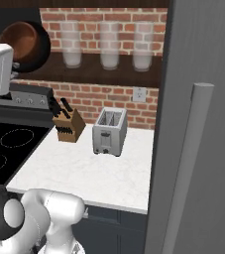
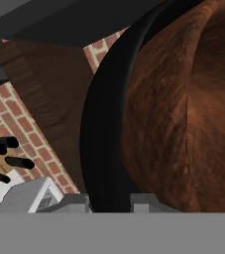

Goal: Pick up the bowls on the counter and stack them on top of one another in the open cabinet. Place the smaller bowl on top of the larger bowl.

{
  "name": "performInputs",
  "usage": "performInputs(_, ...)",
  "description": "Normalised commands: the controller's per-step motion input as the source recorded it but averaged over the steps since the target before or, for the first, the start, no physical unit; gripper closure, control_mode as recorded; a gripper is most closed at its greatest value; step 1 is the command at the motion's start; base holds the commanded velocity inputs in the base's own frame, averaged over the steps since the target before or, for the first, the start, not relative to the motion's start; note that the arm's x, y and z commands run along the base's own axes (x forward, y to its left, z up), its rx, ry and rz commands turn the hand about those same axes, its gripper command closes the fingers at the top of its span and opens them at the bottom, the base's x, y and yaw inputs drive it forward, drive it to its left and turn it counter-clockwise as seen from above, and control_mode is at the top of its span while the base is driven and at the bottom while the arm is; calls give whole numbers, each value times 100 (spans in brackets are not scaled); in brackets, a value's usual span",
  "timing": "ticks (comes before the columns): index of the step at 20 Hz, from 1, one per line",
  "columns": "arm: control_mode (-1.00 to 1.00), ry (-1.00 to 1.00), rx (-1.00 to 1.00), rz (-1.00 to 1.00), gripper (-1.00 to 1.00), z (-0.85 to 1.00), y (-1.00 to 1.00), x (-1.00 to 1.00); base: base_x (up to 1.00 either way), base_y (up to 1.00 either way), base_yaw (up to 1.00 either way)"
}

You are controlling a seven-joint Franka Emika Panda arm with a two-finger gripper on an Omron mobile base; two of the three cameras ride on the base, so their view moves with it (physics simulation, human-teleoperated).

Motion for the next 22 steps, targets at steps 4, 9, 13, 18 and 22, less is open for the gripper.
performInputs(4,-100,13,0,0,100,-11,0,36,0,0,0)
performInputs(9,-100,12,0,0,100,-4,6,45,0,0,0)
performInputs(13,-100,13,0,0,100,-2,16,49,0,0,0)
performInputs(18,-100,12,0,0,100,-5,10,55,0,0,0)
performInputs(22,-100,9,0,0,100,-4,8,52,0,0,0)
